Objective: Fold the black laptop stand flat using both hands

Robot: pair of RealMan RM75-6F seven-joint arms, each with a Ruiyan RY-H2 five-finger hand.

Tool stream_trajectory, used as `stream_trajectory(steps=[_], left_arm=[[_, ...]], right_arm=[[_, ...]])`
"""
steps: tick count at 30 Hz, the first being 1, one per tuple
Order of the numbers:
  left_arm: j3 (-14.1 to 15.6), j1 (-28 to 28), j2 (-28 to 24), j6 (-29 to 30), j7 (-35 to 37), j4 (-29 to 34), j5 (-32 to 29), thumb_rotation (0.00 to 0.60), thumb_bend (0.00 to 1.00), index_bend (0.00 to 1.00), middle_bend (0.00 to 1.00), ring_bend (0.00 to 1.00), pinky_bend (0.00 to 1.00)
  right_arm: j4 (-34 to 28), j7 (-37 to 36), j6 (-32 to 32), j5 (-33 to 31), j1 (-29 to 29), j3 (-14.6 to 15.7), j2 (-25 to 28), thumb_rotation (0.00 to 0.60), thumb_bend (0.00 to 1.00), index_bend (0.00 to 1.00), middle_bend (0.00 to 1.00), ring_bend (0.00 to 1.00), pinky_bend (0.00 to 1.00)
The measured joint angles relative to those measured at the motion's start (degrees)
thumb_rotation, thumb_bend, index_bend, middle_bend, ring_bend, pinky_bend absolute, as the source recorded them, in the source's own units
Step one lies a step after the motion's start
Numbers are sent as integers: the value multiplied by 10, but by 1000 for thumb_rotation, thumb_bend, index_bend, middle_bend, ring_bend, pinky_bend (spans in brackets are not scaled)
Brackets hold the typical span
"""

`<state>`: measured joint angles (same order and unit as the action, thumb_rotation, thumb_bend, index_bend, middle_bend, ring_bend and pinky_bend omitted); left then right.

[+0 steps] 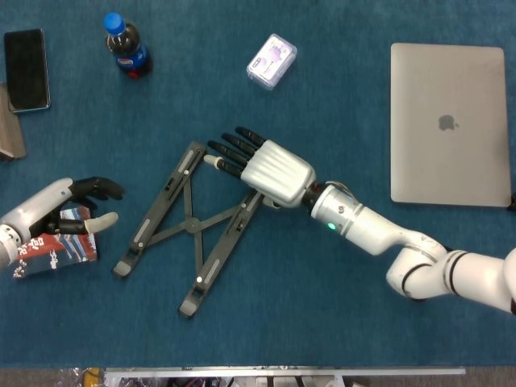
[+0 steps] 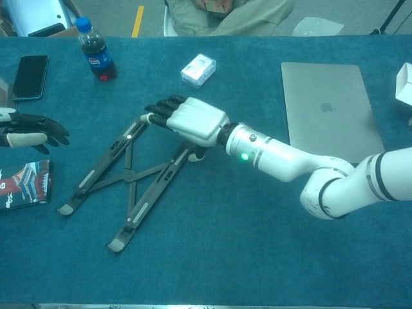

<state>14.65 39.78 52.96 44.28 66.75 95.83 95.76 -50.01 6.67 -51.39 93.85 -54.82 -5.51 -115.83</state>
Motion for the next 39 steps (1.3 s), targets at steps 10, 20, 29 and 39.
stream_trajectory(steps=[10, 20, 29, 39], left_arm=[[0, 9, 15, -23, 23, 2, -7, 304, 251, 149, 224, 201, 206], [-6, 13, 12, -46, -34, 6, -36, 185, 252, 106, 181, 143, 206], [-14, 23, 4, -101, -125, 36, -84, 70, 251, 30, 171, 54, 206], [-34, 26, 5, -131, -200, 59, -130, 11, 252, 4, 188, 3, 151]], right_arm=[[-6, 7, -5, -14, -13, -14, 1, 600, 89, 0, 12, 0, 97], [-39, 17, -10, -23, -9, -12, 20, 600, 89, 0, 12, 0, 97], [-74, 17, -18, -29, -3, -9, 42, 600, 89, 0, 12, 0, 97], [-95, 16, -11, -39, -1, -7, 57, 600, 90, 0, 12, 0, 97]])
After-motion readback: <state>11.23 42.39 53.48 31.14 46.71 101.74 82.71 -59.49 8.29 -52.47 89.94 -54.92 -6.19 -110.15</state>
